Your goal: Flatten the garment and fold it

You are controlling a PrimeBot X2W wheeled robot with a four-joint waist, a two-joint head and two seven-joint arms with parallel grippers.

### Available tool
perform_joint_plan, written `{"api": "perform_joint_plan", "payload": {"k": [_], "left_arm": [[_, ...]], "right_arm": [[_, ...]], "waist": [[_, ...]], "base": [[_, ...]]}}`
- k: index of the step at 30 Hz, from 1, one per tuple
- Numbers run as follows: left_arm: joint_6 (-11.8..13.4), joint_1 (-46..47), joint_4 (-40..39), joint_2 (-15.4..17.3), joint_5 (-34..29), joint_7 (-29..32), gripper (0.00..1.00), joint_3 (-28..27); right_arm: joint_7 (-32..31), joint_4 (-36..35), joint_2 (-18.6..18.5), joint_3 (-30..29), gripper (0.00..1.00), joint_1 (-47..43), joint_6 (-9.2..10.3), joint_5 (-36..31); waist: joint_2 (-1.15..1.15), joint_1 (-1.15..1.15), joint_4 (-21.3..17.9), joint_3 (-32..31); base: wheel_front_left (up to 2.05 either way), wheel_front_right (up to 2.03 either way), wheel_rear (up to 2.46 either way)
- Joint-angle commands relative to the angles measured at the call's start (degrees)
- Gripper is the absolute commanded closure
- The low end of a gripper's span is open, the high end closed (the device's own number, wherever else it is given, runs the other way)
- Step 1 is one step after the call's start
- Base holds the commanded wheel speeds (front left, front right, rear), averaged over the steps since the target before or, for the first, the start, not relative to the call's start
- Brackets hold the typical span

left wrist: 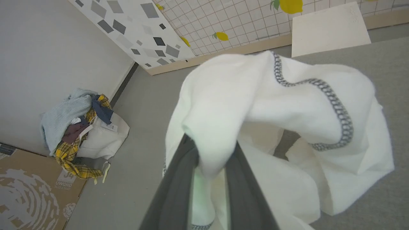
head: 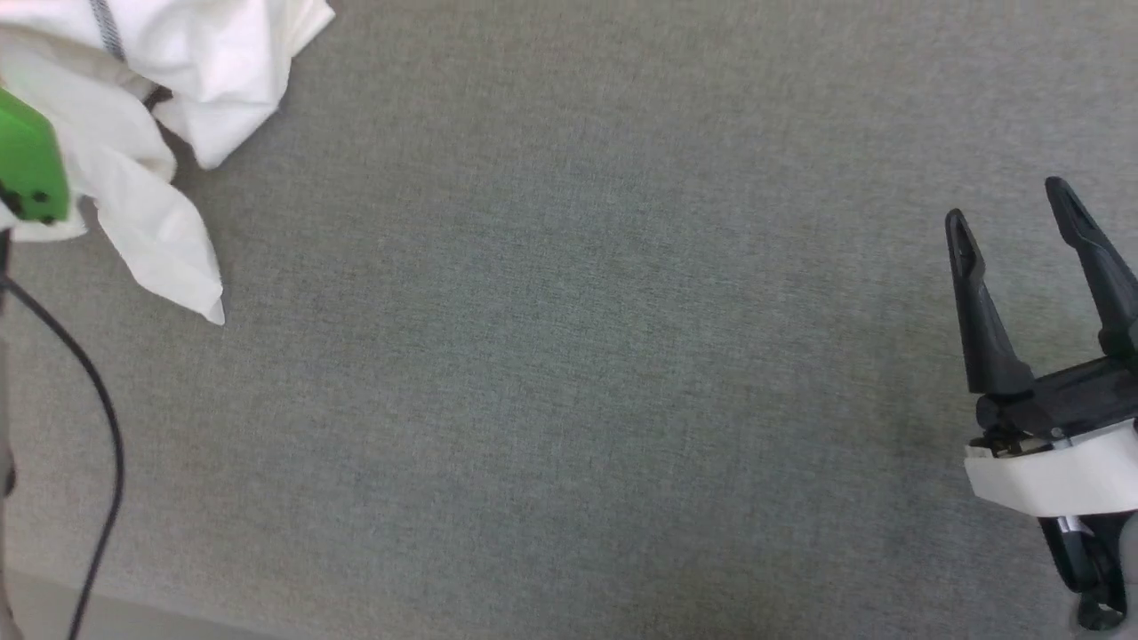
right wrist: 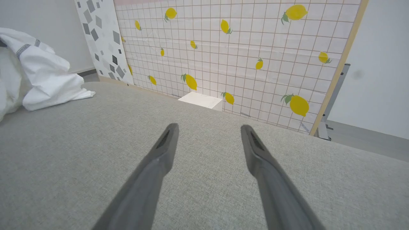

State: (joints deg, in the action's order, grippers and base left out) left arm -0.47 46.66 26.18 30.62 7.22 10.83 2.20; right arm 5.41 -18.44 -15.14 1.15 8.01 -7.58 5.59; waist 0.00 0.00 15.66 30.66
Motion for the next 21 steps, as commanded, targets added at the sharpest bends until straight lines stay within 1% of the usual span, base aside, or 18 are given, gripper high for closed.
{"api": "perform_joint_plan", "payload": {"k": [1, 6, 11, 15, 17, 21], "left_arm": [[-0.3, 1.8, -1.2, 1.1, 0.9, -0.3, 1.00, -0.6], [-0.2, 4.9, -5.6, 1.2, 3.3, 0.9, 1.00, -2.3], [0.0, 7.9, -9.9, 1.1, 4.6, 3.5, 1.00, -2.6], [-0.5, 10.5, -12.9, 1.0, 5.7, 6.0, 1.00, -2.2], [-0.7, 11.9, -14.1, 0.6, 6.2, 7.1, 1.00, -1.8], [-1.1, 15.9, -16.7, -1.8, 7.5, 9.3, 1.00, 0.0]], "right_arm": [[0.8, 0.9, 0.7, -0.4, 0.00, 0.6, 0.09, 0.3], [2.7, 4.3, 3.4, -1.9, 0.00, -0.7, 0.09, 0.0], [4.3, 7.2, 6.4, -2.8, 0.00, -1.8, 0.09, -0.4], [5.4, 9.6, 8.7, -3.0, 0.00, -2.4, 0.09, -0.7], [5.8, 10.5, 9.5, -3.2, 0.00, -2.7, 0.09, -0.9], [6.6, 12.2, 10.9, -4.8, 0.00, -3.8, 0.09, -1.2]], "waist": [[0.00, 0.00, -1.9, -4.0], [0.00, 0.00, -3.3, -8.9], [0.00, 0.00, -4.6, -13.9], [0.00, 0.00, -6.3, -18.1], [0.00, 0.00, -7.1, -19.7], [0.00, 0.00, -8.7, -22.8]], "base": [[0.00, 0.00, 0.00], [0.00, 0.00, 0.00], [0.00, 0.00, 0.00], [0.00, 0.00, 0.00], [0.00, 0.00, 0.00], [0.00, 0.00, 0.00]]}}
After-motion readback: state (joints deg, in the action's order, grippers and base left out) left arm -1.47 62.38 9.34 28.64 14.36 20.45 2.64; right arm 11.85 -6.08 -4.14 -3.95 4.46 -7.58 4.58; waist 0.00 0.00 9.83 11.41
